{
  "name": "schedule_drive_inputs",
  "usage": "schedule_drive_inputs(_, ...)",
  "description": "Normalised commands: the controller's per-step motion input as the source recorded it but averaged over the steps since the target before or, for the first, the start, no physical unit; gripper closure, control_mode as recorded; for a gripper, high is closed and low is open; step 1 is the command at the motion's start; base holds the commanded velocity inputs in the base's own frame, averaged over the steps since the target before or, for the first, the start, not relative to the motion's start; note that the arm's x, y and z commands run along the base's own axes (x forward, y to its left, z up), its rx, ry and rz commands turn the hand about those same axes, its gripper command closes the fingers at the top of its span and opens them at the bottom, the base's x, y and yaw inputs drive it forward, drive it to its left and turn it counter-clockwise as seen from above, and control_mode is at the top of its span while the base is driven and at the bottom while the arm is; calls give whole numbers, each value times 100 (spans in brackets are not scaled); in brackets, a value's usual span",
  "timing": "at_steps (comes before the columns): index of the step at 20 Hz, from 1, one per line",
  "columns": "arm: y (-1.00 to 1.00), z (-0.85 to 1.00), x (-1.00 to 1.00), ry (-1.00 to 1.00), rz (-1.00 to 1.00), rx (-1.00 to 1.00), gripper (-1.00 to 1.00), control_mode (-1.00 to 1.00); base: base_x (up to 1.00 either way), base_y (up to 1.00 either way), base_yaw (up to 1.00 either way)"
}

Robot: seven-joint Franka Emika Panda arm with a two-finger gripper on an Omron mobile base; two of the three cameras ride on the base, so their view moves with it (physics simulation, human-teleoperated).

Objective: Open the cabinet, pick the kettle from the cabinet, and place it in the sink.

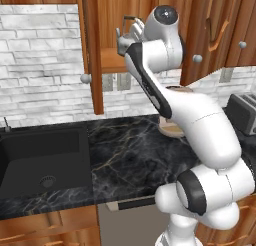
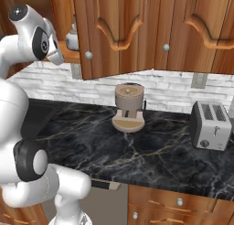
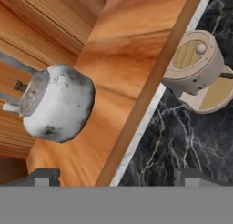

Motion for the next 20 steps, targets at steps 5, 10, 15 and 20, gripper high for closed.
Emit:
schedule_drive_inputs(5, 0, 0, 11, -9, -2, 14, -100, -100, 0, 0, 0)
schedule_drive_inputs(10, 0, 0, 8, -16, -5, 8, -100, -100, 0, 0, 0)
schedule_drive_inputs(15, 0, 0, 10, -19, -10, 3, -100, -100, 0, 0, 0)
schedule_drive_inputs(20, 0, -2, 20, -10, -23, 0, -100, -100, 0, 0, 0)
